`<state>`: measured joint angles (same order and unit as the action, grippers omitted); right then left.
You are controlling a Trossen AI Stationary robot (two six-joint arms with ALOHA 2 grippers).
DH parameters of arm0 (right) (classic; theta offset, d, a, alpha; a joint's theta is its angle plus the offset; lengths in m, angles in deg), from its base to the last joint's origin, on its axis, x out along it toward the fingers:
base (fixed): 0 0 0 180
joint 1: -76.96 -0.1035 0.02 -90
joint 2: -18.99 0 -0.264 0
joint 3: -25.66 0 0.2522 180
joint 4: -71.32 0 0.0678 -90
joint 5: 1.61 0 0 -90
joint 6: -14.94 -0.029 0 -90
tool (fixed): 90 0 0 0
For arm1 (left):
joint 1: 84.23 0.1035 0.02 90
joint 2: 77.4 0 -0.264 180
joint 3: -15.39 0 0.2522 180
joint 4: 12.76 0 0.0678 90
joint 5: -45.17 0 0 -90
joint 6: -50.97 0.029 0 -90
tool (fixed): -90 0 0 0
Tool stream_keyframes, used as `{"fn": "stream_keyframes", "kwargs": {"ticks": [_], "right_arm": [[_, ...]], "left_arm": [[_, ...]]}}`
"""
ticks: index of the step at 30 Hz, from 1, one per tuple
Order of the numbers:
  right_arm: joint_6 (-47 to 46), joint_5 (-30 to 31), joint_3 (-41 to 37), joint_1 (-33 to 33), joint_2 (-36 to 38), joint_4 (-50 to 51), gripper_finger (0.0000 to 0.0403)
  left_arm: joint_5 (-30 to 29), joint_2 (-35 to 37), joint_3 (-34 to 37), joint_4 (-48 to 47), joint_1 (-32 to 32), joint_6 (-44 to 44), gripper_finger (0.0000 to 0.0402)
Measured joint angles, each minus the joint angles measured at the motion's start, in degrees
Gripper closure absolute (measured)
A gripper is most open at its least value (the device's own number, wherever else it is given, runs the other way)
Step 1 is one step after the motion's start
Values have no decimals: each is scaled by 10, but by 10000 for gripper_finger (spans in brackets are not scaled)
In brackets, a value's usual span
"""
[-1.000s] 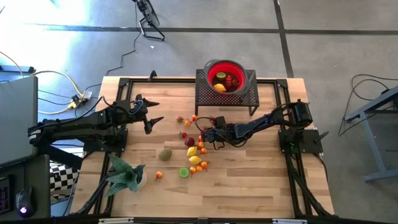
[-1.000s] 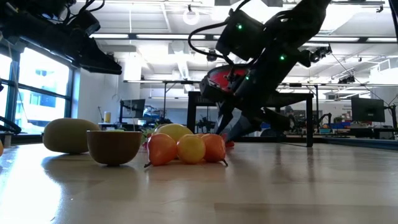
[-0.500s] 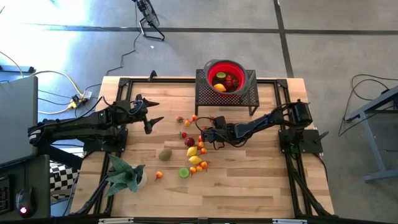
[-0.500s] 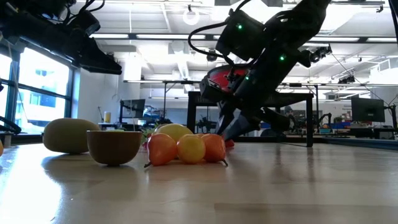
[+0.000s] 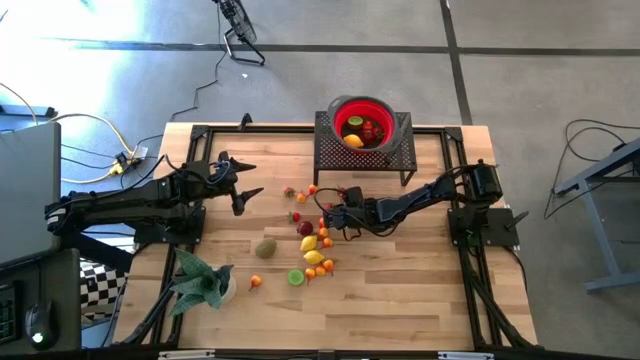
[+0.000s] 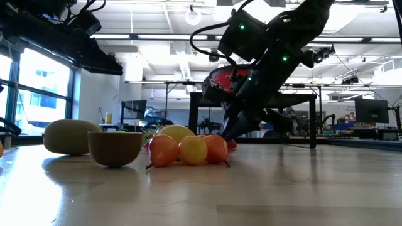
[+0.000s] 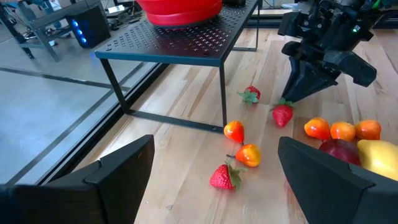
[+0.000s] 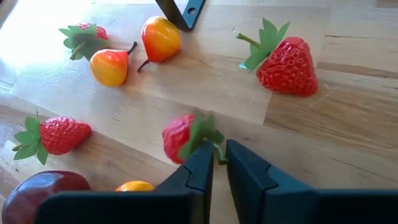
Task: Pick & Place Fruit
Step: Put the strawberry into the strainer on the shelf
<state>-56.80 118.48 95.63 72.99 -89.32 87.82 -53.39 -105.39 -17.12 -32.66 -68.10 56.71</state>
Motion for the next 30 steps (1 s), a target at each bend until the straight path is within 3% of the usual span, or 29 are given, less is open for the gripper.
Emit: {"fn": "stream_keyframes", "kwargs": {"ticks": [7, 20, 30], "right_arm": [[0, 14, 0, -1, 0, 0, 394], [29, 17, 0, -5, 3, -16, 397], [82, 49, 0, -28, 56, -63, 398]], "left_arm": [[0, 0, 0, 0, 0, 0, 64], [0, 0, 0, 0, 0, 0, 64], [0, 0, 0, 0, 0, 0, 64]]}}
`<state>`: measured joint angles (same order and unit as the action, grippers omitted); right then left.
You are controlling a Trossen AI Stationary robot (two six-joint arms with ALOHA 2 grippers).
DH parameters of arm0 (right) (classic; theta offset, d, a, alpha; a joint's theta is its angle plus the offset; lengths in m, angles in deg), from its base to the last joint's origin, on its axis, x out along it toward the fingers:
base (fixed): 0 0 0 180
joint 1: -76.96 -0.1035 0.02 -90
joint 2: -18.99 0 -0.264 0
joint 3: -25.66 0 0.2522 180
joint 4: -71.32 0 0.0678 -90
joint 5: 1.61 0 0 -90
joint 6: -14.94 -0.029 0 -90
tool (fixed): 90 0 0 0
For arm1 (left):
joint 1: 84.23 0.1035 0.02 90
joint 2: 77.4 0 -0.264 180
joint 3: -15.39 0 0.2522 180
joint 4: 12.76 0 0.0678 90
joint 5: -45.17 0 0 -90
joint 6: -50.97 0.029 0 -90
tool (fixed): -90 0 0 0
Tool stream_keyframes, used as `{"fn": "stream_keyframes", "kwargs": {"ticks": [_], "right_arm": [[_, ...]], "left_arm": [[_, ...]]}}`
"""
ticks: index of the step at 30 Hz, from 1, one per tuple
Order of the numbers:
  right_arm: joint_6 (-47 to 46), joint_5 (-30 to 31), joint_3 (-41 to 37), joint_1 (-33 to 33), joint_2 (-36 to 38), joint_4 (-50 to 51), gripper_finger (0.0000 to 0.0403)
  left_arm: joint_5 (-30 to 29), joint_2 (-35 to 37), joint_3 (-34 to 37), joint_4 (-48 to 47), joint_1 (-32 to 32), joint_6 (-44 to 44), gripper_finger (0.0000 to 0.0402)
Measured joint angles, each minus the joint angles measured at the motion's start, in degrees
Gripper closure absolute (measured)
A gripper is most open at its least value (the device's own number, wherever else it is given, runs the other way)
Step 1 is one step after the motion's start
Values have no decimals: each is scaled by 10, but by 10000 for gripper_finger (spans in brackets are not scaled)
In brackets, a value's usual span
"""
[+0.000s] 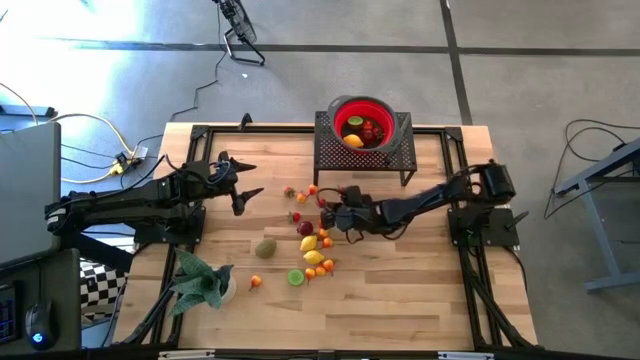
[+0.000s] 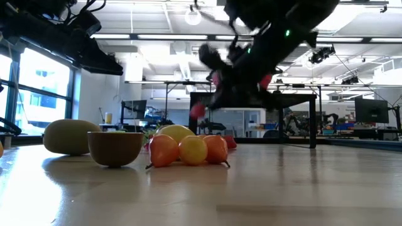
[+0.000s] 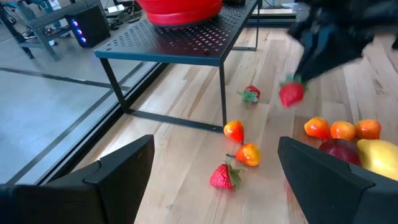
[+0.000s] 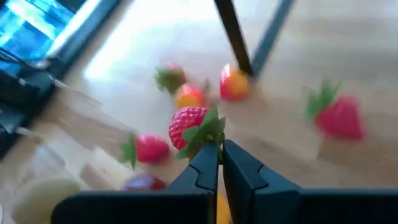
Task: Pick & Place Fruit
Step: Put the strawberry into the strainer on the shelf
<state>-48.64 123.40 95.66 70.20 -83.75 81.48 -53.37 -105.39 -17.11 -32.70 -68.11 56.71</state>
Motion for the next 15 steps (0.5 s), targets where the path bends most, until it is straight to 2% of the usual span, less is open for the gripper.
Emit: {"fn": "stream_keyframes", "kwargs": {"ticks": [9, 15], "right_arm": [[172, 68, 0, -19, 109, -91, 398], [320, 138, 0, -24, 165, -144, 399]], "left_arm": [[0, 0, 0, 1, 0, 0, 64], [0, 0, 0, 0, 0, 0, 64]]}}
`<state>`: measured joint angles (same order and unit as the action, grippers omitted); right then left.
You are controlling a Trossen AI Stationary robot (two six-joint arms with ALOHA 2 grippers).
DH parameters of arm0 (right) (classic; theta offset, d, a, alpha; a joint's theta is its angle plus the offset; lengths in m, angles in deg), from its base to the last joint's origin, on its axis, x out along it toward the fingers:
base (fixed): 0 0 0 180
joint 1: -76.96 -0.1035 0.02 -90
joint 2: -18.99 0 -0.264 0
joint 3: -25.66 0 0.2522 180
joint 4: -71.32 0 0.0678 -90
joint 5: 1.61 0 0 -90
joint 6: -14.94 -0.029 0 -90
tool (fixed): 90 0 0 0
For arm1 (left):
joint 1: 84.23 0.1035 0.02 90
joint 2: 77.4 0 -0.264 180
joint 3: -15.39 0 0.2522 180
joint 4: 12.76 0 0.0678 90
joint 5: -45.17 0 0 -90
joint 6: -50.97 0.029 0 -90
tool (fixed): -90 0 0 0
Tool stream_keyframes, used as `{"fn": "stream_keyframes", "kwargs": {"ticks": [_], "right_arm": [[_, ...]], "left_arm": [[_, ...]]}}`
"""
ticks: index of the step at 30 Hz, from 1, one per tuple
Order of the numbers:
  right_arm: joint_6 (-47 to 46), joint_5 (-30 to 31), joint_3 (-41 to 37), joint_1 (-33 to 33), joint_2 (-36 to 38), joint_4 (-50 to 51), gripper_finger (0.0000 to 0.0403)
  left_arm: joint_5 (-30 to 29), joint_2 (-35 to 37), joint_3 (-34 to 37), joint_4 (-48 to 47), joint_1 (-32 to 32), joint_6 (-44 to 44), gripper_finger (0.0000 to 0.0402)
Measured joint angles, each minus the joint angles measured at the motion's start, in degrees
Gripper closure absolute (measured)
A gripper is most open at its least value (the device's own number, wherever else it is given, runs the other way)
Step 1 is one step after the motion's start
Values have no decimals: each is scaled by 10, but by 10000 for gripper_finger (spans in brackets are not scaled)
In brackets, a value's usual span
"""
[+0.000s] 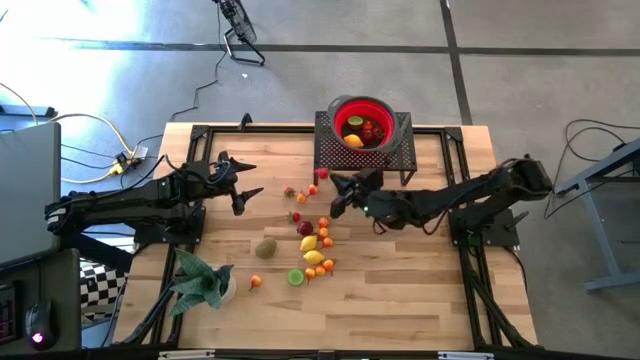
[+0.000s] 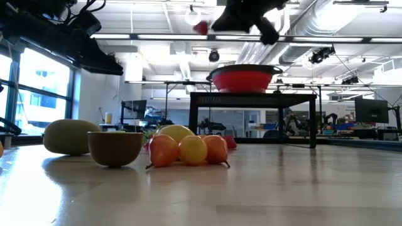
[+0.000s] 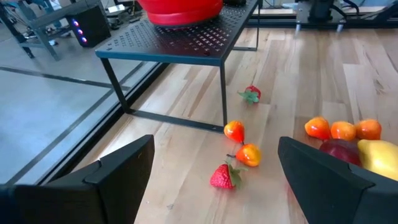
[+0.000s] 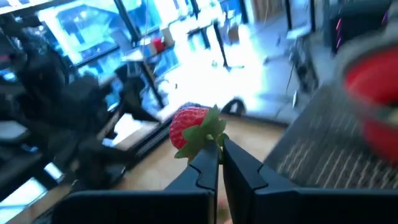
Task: Pick & Place Fruit
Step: Put the strawberry into the strainer on the shelf
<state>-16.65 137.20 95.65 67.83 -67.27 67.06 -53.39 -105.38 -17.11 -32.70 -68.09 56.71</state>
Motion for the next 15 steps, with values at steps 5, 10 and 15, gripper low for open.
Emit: {"fn": "stream_keyframes", "kwargs": {"ticks": [5, 10, 15], "right_arm": [[85, 12, -1, 19, 25, -42, 399], [140, 10, -1, 37, 43, -62, 399], [197, 8, -1, 55, 59, -64, 399]], "left_arm": [[0, 0, 0, 0, 0, 0, 64], [0, 0, 0, 0, 0, 0, 64], [0, 0, 0, 0, 0, 0, 64]]}}
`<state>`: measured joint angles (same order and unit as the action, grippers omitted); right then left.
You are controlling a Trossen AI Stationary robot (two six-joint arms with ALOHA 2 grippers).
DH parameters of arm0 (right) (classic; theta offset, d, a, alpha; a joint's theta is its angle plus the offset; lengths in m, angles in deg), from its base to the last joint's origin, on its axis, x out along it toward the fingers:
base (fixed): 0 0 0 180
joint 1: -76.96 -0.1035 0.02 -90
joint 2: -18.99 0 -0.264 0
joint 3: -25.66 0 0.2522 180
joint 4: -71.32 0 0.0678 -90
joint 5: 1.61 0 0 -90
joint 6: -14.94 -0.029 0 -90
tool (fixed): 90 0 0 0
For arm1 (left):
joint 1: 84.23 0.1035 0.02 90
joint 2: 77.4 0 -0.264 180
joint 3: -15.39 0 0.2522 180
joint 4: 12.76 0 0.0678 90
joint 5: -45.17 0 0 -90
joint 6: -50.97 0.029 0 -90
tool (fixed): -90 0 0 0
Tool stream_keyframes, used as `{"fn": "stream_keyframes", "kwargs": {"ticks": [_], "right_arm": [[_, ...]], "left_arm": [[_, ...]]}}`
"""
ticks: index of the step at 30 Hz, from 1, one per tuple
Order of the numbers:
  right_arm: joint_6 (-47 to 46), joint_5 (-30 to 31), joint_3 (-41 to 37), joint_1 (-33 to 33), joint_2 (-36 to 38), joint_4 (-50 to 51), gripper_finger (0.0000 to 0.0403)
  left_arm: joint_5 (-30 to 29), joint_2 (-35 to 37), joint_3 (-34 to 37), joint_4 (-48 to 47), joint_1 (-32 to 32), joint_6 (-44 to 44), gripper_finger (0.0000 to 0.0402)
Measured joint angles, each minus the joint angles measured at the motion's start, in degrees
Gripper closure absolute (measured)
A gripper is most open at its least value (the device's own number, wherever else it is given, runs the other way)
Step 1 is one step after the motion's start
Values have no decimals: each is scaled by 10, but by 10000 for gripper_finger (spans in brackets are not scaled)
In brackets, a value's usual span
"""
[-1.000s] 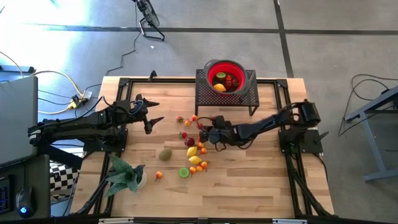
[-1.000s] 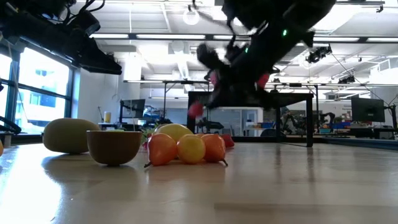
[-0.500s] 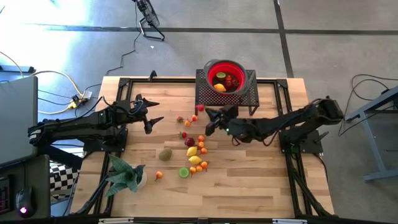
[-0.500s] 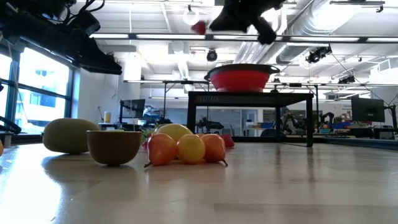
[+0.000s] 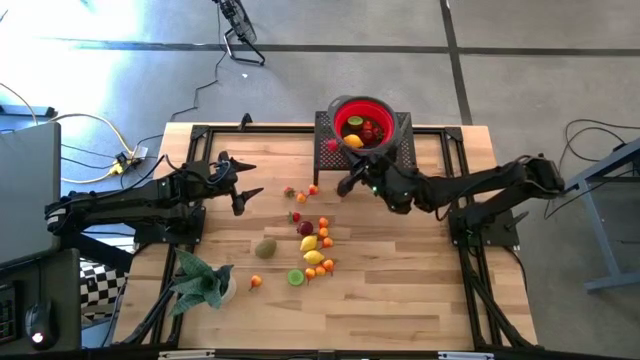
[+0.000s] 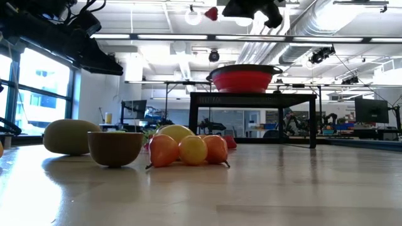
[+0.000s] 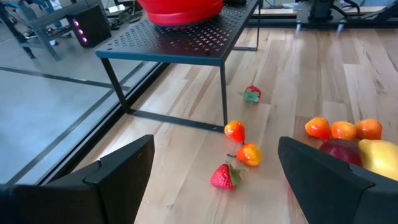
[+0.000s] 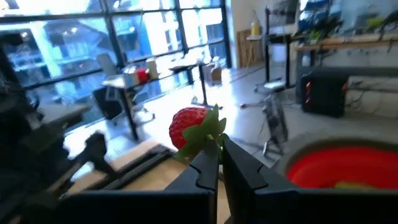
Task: Pick & Place Fruit
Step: Put the strawberry into the strainer on the shelf
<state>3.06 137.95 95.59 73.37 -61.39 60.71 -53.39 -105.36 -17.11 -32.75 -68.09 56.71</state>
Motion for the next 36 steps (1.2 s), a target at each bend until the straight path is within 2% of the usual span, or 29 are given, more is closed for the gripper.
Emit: {"fn": "stream_keyframes", "kwargs": {"ticks": [10, 22, 29, 36], "right_arm": [[30, -18, 4, 60, 27, 37, 399], [-19, -26, 121, 107, 28, 359, 399], [-62, -125, 129, 173, 28, 469, 399], [-69, -175, 129, 238, 21, 555, 399]], "left_arm": [[0, 0, 0, -2, 0, 0, 64], [0, 0, 0, -3, 0, 0, 64], [0, 0, 0, -3, 0, 0, 64], [0, 0, 0, -3, 0, 0, 64]]}}
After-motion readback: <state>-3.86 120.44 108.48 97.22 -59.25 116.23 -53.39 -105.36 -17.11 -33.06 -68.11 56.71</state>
